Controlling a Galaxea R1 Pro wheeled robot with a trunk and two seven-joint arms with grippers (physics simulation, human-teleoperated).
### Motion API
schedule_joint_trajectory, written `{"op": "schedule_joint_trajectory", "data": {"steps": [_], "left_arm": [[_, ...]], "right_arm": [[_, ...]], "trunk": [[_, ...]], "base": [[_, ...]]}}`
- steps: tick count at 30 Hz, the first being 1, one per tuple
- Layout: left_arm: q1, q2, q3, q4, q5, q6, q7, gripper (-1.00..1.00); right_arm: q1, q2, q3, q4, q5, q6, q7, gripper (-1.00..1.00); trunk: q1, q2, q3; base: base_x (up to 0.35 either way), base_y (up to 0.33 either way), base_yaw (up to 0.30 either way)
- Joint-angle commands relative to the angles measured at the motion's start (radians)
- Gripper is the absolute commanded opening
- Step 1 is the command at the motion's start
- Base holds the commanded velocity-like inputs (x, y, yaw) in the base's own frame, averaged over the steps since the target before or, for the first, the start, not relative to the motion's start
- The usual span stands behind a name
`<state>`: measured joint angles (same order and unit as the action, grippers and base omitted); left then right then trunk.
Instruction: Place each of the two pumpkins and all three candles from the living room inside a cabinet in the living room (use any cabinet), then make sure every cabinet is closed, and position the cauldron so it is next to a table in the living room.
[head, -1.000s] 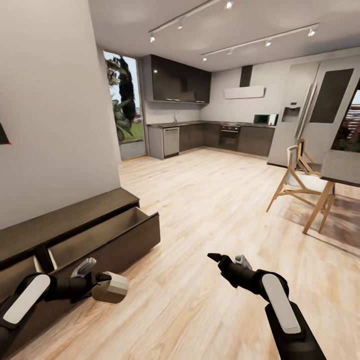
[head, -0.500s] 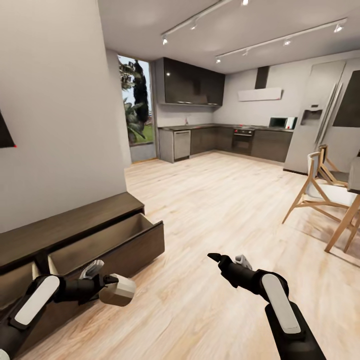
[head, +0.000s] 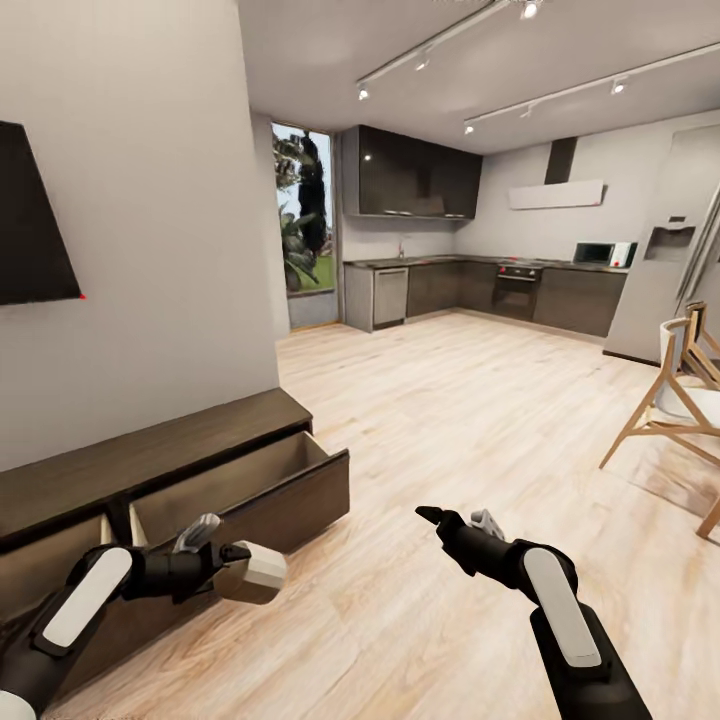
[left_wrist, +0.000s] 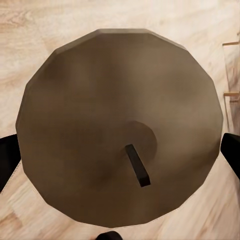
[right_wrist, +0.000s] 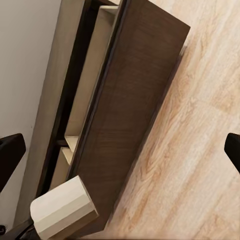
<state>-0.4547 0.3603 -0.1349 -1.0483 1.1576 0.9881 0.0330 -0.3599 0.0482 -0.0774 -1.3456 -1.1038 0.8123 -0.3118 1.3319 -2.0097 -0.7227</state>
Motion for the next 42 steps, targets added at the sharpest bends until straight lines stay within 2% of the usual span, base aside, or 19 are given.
{"op": "schedule_joint_trajectory", "data": {"steps": [1,10,28,35,38,42], "left_arm": [[-0.001,0.001,-0.002,-0.001,0.004,0.001,0.004,-1.0],[-0.001,0.0,-0.002,-0.002,0.005,0.002,0.006,-1.0],[-0.001,0.002,-0.002,0.006,0.0,0.002,0.011,-1.0],[0.0,0.01,0.006,-0.036,0.003,0.001,0.026,-1.0],[0.0,0.007,-0.005,-0.046,0.0,0.001,0.03,-1.0],[0.001,0.006,-0.008,-0.048,-0.024,0.001,0.031,-1.0]], "right_arm": [[-0.001,0.001,-0.002,-0.001,-0.01,0.004,-0.01,1.0],[-0.001,0.001,-0.002,-0.001,-0.011,0.004,-0.01,1.0],[-0.001,0.001,-0.003,0.015,-0.011,0.004,-0.009,1.0],[-0.001,0.001,-0.003,0.02,-0.011,0.004,-0.009,1.0],[-0.001,0.002,-0.003,0.02,-0.011,0.004,-0.01,1.0],[-0.001,0.002,-0.002,0.02,-0.011,0.004,-0.009,1.0]], "trunk": [[-0.004,0.007,0.003],[-0.039,0.07,0.041],[-0.108,0.196,0.099],[-0.108,0.196,0.099],[-0.108,0.196,0.099],[-0.108,0.196,0.099]], "base": [[0.0,0.0,0.187],[0.0,0.0,0.173],[0.0,0.0,0.009],[0.0,0.0,0.0],[0.066,-0.046,0.0],[0.177,-0.178,0.0]]}}
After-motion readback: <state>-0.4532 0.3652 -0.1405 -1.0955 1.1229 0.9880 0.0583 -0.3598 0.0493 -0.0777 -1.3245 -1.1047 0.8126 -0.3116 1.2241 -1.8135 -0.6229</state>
